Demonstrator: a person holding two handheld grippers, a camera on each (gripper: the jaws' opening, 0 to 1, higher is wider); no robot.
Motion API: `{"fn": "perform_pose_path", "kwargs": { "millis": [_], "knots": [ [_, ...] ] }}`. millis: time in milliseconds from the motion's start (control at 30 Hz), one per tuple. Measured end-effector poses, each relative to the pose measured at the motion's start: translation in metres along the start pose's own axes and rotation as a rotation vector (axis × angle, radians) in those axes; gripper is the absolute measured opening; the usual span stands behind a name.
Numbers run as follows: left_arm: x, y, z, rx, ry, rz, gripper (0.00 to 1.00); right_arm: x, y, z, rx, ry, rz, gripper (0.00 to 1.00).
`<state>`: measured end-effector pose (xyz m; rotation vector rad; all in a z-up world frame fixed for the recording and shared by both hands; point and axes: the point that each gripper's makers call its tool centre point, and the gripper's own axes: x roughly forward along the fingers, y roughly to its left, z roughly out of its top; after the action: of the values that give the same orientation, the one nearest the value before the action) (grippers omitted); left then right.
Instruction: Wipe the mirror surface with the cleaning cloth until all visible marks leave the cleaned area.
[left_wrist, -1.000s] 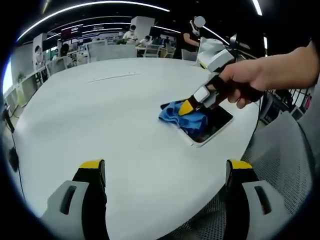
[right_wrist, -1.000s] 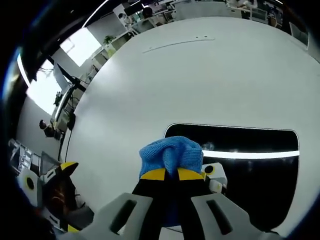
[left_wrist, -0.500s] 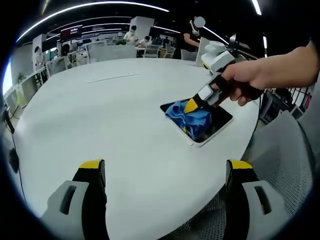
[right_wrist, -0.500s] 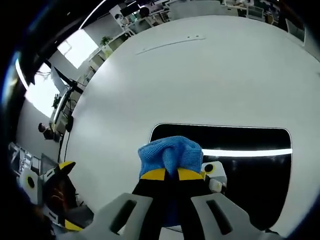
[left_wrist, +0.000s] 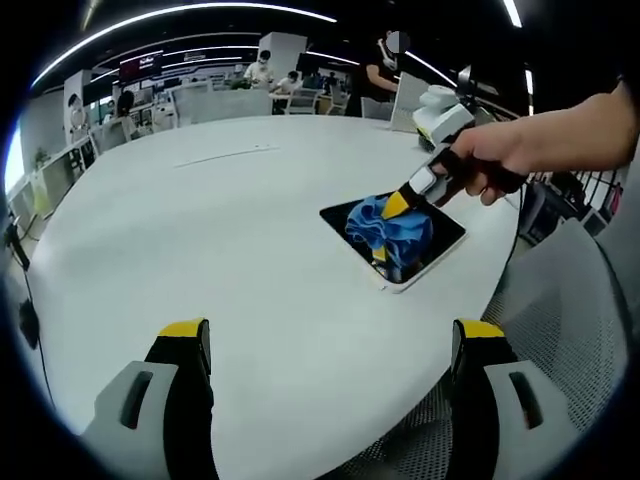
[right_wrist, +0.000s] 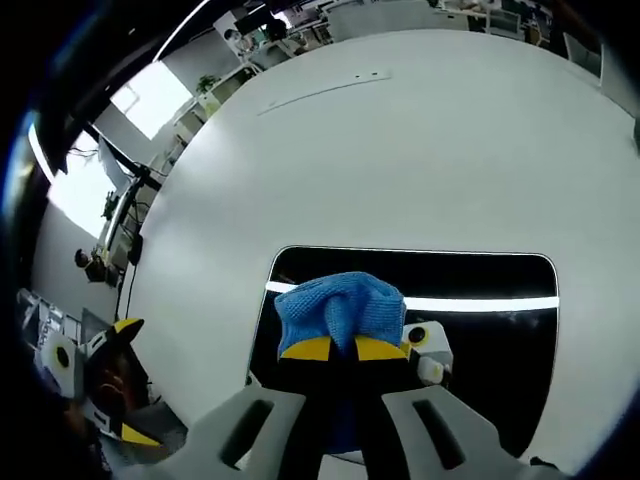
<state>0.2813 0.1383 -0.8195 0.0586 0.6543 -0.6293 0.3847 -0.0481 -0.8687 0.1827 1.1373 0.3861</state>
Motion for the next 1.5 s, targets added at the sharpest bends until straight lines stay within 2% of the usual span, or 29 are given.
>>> {"fn": "perform_pose_path", "kwargs": {
  "millis": [167, 500, 1500],
  "knots": [
    [-0.001, 0.0, 0.003, 0.004, -0.02, 0.003, 0.99, -0.005, -0.009, -0.002, 0.019, 0.0, 0.006, 0.01],
    [0.0, -0.003, 0.008, 0.012, -0.045, -0.015, 0.99, -0.013, -0.025, -0.004, 0.002, 0.006, -0.005, 0.01],
    [0.0, -0.005, 0.008, 0.022, -0.042, -0.014, 0.99, -0.029, -0.078, -0.003, -0.007, 0.004, -0.034, 0.01]
  ]
}}
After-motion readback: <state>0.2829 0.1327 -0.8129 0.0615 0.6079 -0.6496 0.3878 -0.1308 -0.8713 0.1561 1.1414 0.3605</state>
